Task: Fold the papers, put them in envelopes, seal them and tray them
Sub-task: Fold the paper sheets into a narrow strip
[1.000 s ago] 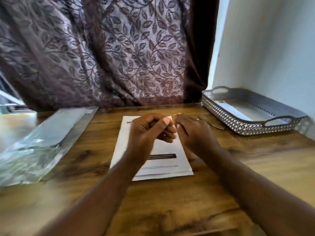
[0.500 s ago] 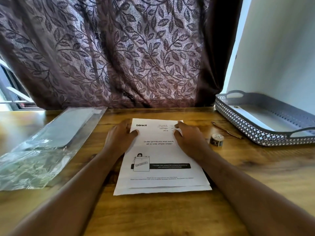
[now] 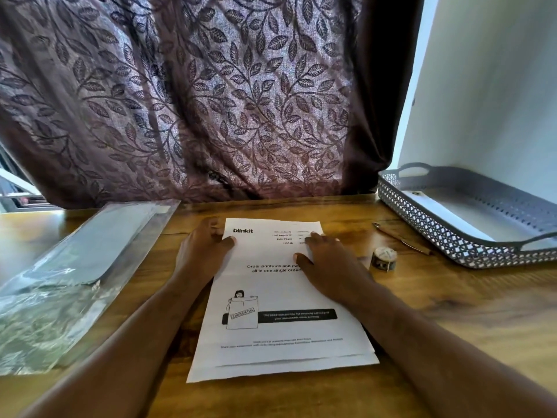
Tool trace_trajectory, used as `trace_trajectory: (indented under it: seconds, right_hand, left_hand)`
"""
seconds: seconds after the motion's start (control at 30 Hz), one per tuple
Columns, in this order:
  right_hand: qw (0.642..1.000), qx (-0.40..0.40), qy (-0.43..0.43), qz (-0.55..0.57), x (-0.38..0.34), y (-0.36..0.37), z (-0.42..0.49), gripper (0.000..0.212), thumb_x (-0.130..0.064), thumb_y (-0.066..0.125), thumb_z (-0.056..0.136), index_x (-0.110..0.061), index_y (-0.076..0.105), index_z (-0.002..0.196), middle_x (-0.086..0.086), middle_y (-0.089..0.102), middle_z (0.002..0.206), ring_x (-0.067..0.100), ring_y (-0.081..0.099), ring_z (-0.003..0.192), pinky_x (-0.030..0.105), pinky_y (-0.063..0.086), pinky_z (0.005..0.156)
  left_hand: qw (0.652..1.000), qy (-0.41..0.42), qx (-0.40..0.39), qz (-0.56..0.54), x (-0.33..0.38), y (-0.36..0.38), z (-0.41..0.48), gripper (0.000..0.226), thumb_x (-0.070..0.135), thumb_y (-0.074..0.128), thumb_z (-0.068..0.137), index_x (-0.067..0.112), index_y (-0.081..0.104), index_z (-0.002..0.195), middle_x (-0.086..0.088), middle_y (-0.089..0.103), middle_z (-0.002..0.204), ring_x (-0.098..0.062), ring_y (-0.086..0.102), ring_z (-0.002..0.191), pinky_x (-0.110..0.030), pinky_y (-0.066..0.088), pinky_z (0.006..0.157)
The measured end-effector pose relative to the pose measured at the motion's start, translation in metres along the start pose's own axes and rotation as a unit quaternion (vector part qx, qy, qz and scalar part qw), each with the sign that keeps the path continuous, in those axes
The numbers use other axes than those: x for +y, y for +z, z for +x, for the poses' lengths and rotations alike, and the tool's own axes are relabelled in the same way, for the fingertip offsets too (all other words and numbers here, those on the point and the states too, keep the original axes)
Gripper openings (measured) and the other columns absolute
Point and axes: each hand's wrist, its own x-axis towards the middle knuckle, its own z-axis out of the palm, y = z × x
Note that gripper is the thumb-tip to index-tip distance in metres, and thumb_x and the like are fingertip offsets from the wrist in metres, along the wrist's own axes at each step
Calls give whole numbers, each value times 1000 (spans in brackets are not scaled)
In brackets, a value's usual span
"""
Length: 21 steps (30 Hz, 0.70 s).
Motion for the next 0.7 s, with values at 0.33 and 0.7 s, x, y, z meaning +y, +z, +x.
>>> trace_trajectory:
  seconds: [0.33, 0.7]
  right_hand:
    - [1000, -9, -6, -6, 1, -2, -1, 54, -46, 38, 105, -11, 44, 145, 10, 47, 151, 30, 42, 137, 39, 36, 112]
    - [1000, -9, 9, 15, -1, -7, -6, 55, -45, 40, 105, -10, 42, 147, 10, 47, 151, 29, 42, 138, 38, 36, 111]
  left_hand:
    - [999, -17, 12, -31, 3, -2, -1, 42, 33, 70, 87, 23, 57, 125, -1, 71, 114, -27, 63, 105, -42, 52, 90]
    - [999, 42, 19, 8, 3, -2, -6, 32, 25, 68, 88, 19, 59, 118, -3, 72, 110, -28, 65, 102, -32, 45, 77]
